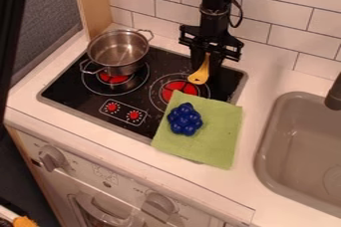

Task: Move yellow spatula from right side to lower middle of burner.

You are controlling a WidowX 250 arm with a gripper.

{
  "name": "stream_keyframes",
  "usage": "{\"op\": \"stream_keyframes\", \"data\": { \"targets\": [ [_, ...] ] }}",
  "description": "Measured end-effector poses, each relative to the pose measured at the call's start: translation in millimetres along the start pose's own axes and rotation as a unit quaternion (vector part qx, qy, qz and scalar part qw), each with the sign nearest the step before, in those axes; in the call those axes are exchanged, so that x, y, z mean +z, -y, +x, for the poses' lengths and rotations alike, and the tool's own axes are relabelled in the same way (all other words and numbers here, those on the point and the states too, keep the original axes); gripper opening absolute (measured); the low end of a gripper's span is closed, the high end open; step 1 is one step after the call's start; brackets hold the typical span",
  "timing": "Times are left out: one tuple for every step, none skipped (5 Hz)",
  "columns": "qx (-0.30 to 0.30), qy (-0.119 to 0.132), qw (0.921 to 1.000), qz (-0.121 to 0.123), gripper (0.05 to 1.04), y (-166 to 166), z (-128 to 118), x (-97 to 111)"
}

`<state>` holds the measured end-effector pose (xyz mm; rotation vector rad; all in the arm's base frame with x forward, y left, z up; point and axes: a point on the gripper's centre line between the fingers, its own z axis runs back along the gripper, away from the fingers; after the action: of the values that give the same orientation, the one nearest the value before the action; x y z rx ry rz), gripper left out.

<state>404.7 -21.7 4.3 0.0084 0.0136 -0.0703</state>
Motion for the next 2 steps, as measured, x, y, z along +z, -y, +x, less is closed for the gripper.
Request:
{"op": "stream_keyframes", "data": {
  "targets": [
    [-0.008,0.001,1.0000,0.004,0.336,-1,-14,7],
    [-0.010,0.020,0.9997,-0.003,0.336,-8,-20,27]
  ]
}}
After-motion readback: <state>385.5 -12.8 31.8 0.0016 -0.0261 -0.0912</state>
